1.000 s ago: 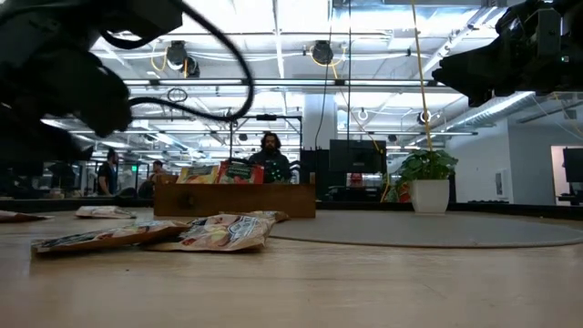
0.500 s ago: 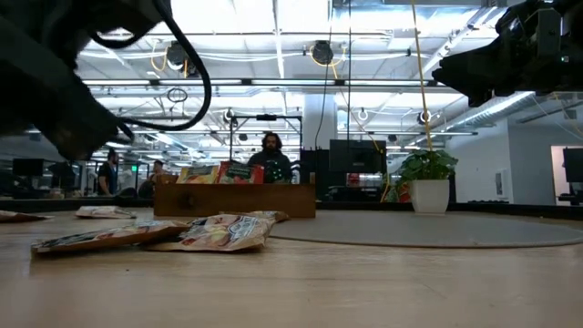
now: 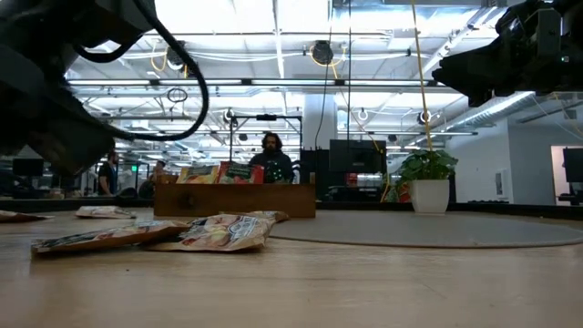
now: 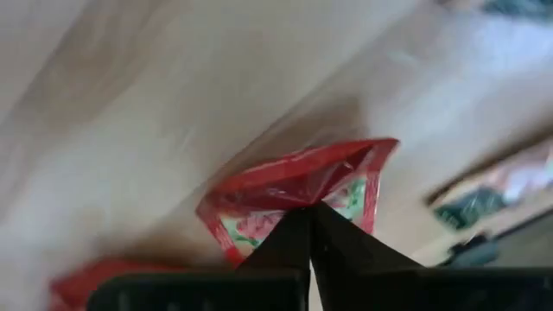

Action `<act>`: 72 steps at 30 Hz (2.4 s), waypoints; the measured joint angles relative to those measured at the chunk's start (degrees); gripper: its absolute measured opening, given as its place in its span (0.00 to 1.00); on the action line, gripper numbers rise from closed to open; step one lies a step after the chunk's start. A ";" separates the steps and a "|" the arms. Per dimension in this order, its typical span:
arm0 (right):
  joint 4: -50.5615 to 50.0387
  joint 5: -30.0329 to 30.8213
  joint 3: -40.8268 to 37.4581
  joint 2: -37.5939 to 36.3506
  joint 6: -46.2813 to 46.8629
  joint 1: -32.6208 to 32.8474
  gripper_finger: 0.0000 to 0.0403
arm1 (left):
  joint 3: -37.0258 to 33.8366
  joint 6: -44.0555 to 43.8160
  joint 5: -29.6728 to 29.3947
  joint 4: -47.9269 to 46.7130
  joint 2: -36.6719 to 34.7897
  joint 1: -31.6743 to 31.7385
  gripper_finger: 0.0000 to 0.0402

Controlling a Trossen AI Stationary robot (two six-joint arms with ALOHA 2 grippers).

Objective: Pick & Place Tea
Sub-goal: Put the red tea bag into the middle section of the wooden organizer

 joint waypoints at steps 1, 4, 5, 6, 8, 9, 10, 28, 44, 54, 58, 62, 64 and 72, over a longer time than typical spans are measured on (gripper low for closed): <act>0.00 0.00 0.02 0.02 0.00 0.02 0.39 | 0.00 3.64 -0.01 -0.08 0.00 0.00 0.02; 0.00 0.00 -0.01 0.02 0.00 0.01 0.39 | 0.00 16.46 -0.03 -0.26 0.00 0.00 0.01; 0.00 -0.02 -0.01 0.00 0.00 0.00 0.39 | 0.00 20.82 -0.03 -0.31 0.00 0.02 0.01; 0.00 0.00 0.01 0.01 0.00 0.01 0.39 | 0.00 25.07 -0.03 -0.51 0.02 0.04 0.01; 0.00 0.00 0.01 0.00 0.00 0.01 0.39 | 0.06 30.97 -0.04 -2.05 0.02 0.14 0.01; 0.00 0.00 0.02 0.01 0.00 0.00 0.39 | 0.08 32.20 -0.03 -3.10 0.00 0.33 0.01; 0.00 0.00 0.02 0.01 0.00 0.02 0.39 | 0.13 32.45 -0.08 -4.38 0.00 0.68 0.01; -0.02 0.00 0.01 0.02 0.00 0.01 0.39 | 11.47 19.22 -27.10 -23.52 -5.24 6.24 0.00; -0.01 0.00 0.01 0.02 0.00 0.01 0.39 | 4.47 -2.22 -18.84 -13.75 -5.20 3.39 0.00; -0.01 -0.02 0.02 0.00 0.00 0.02 0.39 | -2.23 -2.95 -21.24 2.10 -5.23 3.15 0.00; 0.00 0.00 -0.01 0.02 0.00 0.02 0.39 | -3.40 -5.07 -18.58 2.12 -5.46 2.59 0.00; 0.00 -0.01 0.01 0.00 0.00 0.02 0.39 | -3.01 -5.29 -14.40 -0.98 -5.40 2.31 0.00; -0.01 -0.01 0.02 0.02 0.00 0.02 0.39 | -2.74 -5.41 -12.44 -3.32 -5.35 2.21 0.00; -0.01 -0.01 -0.01 0.02 0.00 -0.01 0.39 | -1.53 -4.93 -12.65 -17.14 -5.16 2.19 0.00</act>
